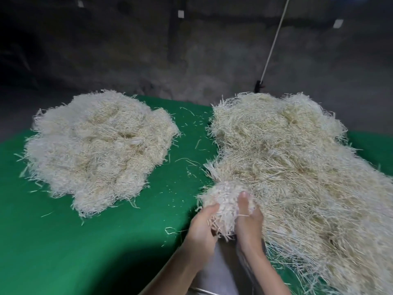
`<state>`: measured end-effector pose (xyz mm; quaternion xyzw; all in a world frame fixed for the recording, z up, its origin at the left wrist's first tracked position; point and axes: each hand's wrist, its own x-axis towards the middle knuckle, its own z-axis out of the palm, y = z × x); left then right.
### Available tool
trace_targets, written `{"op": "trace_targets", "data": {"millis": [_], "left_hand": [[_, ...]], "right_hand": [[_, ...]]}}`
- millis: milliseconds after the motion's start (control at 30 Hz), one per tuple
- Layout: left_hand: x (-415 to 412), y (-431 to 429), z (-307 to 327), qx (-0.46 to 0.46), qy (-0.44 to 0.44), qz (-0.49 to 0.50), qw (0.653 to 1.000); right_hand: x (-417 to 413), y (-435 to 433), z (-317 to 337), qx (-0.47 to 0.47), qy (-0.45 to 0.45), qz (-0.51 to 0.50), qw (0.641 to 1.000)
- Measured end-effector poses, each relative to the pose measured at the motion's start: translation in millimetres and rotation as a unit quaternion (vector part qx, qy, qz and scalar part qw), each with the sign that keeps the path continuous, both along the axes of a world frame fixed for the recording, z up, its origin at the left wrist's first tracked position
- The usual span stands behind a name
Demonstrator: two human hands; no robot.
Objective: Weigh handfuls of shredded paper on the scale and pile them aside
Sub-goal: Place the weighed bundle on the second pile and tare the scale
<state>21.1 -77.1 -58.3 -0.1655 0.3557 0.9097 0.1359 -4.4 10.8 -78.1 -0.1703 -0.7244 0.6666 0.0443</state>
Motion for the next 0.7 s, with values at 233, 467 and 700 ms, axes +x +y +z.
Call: {"op": "trace_targets", "data": {"millis": [233,467,700], "left_hand": [[-33.3,-27.6,-14.0,-0.067,0.028,0.063,0.995],[-73.3,-124.5,-33.4,-0.103,-0.019,0.180,0.978],[-140.1,-265.4,-29.5,-0.151,-0.031,0.342,0.927]], "right_hand": [[-16.7,-13.5,4.4,-0.024,-0.030,0.093,0.995],[-42.1,-53.1,-9.3,0.060,-0.058,0.235,0.968],[-70.4,-100.9,-47.6,0.261,-0.082,0.377,0.885]]}}
